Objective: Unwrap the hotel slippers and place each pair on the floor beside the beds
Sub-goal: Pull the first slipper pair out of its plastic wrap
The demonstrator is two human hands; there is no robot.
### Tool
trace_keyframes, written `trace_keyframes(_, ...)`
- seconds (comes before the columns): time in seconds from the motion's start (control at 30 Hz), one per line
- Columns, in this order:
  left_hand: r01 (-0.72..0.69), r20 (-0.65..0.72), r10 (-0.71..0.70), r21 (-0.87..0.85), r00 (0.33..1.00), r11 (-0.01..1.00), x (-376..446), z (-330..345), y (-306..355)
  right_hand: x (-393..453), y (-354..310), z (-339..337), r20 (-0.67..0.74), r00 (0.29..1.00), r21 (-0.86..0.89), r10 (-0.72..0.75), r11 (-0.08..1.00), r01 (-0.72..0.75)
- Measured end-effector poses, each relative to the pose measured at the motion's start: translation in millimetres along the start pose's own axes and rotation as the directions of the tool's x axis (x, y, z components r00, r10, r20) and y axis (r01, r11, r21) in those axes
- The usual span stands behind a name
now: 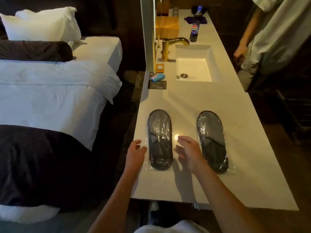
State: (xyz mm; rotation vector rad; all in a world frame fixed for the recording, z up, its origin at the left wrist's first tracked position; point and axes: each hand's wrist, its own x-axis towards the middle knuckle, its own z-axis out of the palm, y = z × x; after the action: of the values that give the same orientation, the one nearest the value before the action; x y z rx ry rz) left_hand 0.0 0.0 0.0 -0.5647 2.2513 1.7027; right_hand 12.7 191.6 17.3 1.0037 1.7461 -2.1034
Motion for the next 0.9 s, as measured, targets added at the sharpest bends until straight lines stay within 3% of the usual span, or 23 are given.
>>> trace_keyframes(0.17,0.1,0.04,-0.097,-0.087,0.994,0.991,18.0,4.8,-2.2,5.0,7.5,12.2,-0.086,0.996,0.021,0.035,0.999,-0.033)
trace_keyframes(0.37,0.167,0.083,-0.159,-0.09,0.984,0.982,21.8,4.2,-7.2,7.4,14.7,21.4,-0.102,0.994,-0.147,0.041,0.988,-0.056)
trace_keyframes(0.53,0.19,0.184,-0.184,-0.011,0.965,0.982,15.0,-3.9,-3.4,-7.0,16.1,20.3,-0.092,0.996,-0.18,-0.007,0.984,-0.01)
trace_keyframes(0.67,0.115,0.25,-0.14,0.113,0.958,0.987,7.9,-7.1,5.8,-19.3,12.9,17.5,-0.086,0.995,-0.182,-0.048,0.983,0.031)
trace_keyframes(0.9,0.069,0.325,-0.022,-0.134,0.945,0.989,-2.3,-23.3,43.3,-51.7,-20.0,7.2,0.037,0.973,-0.213,-0.226,0.95,0.228)
